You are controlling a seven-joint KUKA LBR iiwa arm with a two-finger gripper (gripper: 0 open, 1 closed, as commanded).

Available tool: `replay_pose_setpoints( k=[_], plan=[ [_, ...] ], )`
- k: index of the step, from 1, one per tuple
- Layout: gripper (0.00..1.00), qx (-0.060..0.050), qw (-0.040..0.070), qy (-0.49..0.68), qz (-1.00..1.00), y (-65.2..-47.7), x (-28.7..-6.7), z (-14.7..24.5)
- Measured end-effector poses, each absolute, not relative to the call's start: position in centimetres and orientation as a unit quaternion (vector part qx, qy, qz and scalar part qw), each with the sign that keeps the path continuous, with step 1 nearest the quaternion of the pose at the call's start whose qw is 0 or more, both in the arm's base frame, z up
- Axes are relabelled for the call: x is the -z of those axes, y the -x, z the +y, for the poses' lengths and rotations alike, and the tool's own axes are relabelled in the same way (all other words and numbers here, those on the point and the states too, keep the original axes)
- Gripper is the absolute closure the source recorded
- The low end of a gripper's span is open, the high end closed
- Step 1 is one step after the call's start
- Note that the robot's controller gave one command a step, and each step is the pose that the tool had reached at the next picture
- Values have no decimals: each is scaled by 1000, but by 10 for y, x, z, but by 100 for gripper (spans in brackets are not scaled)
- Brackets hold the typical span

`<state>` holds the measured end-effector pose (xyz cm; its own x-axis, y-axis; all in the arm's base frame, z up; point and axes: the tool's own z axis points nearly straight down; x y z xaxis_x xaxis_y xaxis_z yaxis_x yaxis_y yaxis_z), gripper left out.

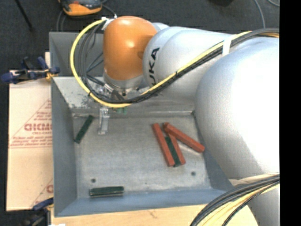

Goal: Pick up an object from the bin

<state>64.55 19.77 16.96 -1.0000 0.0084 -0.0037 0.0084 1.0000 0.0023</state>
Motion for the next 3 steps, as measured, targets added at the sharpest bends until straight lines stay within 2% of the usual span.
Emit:
replay_pose_setpoints(
  k=[1,2,3],
  plan=[
    [0,-1,2,-4,1000,-646,-170,198],
    [0,-1,5,35,999,-646,-133,213],
    [0,-1,3,57,998,-643,-83,213]
  ],
)
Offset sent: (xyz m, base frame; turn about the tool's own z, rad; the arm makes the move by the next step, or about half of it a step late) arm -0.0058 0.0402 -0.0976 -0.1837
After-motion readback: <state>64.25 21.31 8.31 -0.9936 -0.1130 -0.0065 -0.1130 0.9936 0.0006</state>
